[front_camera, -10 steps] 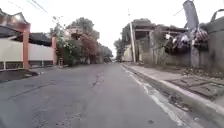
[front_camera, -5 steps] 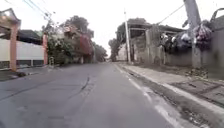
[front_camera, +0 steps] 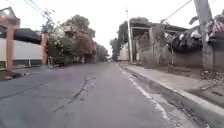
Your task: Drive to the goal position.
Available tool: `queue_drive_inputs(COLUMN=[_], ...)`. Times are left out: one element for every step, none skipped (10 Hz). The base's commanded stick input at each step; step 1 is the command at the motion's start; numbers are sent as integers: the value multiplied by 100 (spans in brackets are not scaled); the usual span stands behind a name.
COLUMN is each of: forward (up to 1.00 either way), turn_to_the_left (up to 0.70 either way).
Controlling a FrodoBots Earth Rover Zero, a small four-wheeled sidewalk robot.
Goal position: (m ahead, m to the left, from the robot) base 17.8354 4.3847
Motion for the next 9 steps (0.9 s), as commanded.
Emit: queue_drive_inputs(forward=[100,100,100,100,100,100,100,100,100], turn_to_the_left=[0,0,0,0,0,0,0,0,0])
